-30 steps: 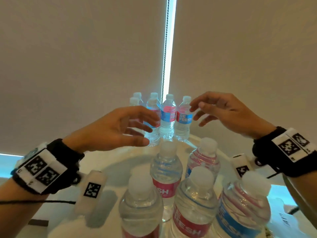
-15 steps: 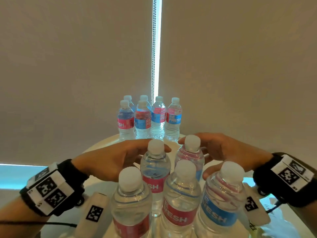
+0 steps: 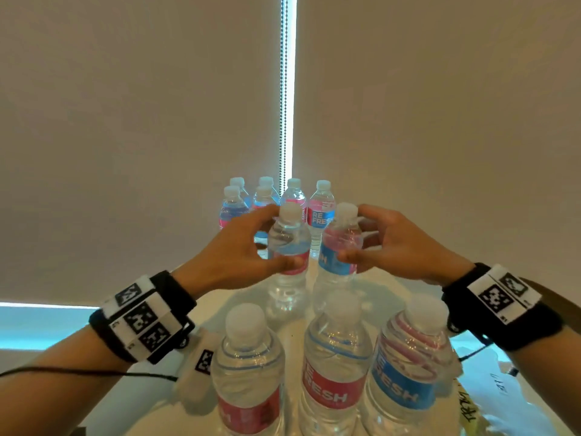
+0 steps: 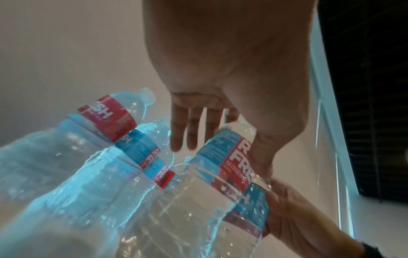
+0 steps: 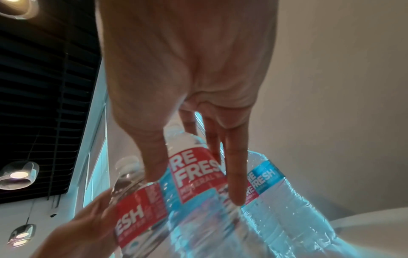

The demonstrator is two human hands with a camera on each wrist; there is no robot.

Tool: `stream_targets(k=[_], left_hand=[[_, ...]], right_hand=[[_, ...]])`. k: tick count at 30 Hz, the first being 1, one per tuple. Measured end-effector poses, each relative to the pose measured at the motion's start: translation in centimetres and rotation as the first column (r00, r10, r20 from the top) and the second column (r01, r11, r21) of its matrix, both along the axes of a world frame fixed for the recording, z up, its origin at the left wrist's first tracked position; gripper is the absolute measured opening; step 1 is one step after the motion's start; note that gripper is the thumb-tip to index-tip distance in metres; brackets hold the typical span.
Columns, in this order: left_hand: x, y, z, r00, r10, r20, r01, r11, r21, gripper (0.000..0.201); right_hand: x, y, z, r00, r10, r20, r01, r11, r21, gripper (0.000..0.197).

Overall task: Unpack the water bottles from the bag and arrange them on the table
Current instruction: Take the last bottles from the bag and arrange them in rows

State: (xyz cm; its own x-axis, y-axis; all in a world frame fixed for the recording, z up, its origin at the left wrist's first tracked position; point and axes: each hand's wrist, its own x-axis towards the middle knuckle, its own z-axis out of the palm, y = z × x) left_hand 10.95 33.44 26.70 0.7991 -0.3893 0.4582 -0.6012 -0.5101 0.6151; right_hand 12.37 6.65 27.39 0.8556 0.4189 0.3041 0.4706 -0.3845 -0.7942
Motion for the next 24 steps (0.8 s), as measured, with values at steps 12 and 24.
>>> stream_targets(k=[12,24], left_hand=[[7.4,-3.8,0.3,0.841,0.282,0.461,-0.481,0.779,0.401,0.078],[10.0,-4.6,-1.3,0.803,0.361,0.474,-0.563,0.72,0.407,0.079]], right_hand=[[6.8,2.9,-1.5,0.949,-0.293,0.115,0.296,0.955,-0.015,0.055],[8.4,2.9,-2.2,0.934,-0.324,0.148,0.328,0.945,-0.007,0.052]])
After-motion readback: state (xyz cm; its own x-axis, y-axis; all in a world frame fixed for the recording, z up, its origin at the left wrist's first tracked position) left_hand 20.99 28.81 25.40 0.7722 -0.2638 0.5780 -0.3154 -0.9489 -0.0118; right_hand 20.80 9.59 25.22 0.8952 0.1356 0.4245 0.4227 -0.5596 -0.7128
